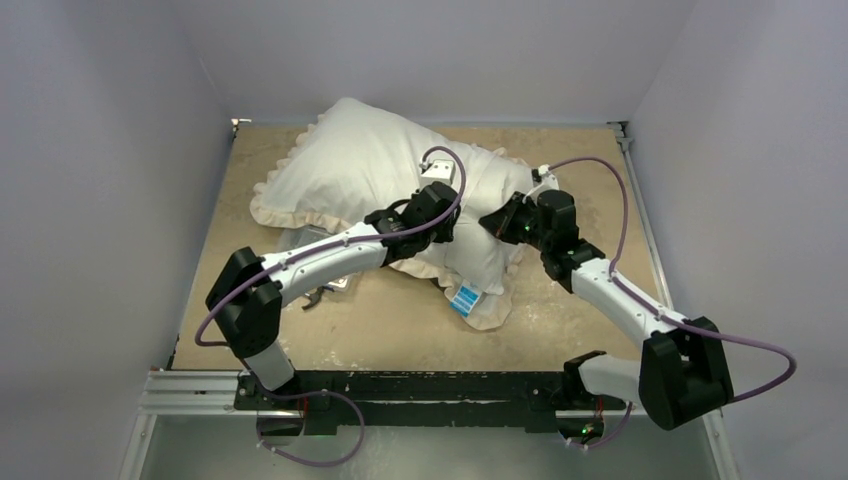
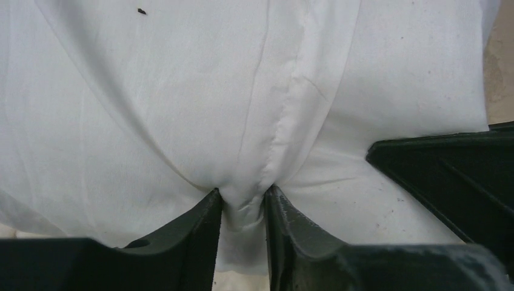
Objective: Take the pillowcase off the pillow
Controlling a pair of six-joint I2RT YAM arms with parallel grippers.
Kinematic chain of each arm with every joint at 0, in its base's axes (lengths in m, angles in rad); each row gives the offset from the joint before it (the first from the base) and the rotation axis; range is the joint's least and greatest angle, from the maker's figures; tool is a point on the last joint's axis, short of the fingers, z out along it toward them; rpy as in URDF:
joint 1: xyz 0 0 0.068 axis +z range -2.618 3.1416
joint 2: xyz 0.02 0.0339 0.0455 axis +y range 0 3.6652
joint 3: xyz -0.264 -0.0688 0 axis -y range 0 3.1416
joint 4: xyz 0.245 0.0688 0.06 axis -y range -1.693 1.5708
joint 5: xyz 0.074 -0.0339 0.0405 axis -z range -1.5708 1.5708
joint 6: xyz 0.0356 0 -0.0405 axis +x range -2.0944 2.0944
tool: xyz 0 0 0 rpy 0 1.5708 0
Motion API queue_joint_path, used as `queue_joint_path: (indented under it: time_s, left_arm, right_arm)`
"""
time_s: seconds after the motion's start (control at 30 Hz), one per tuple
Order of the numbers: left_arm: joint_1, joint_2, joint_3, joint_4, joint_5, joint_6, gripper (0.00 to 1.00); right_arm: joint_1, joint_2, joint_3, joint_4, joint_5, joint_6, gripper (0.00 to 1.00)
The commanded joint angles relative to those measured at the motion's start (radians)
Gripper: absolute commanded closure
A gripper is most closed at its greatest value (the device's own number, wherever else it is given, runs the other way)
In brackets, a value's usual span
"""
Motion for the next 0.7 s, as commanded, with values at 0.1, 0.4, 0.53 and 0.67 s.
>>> queue_joint_path:
  time_s: [0.1,0.4,0.53,0.67]
  left_arm:
    - [0.004,-0.051,-0.052,0.006,-0.11,0.03,0.9]
    - [0.161,-0.161,-0.171,-0.038,-0.155,0.037,1.0]
    - [0.26,-0.206,-0.217,-0.042,-0.154,0.054,1.0]
    - [0.321,-0.204,-0.232,-0.065,-0.187,0.075,1.0]
  right_arm:
    - [0.01,-0.073,0.066,-0.066,0.099,0.011,1.0]
    - [0.009,-0.215,0.184,-0.243,0.277,0.086,1.0]
    - [0.009,-0.257,0.233,-0.317,0.33,0.099,1.0]
    - [0.009,-0.291,0.257,-0.392,0.35,0.111,1.0]
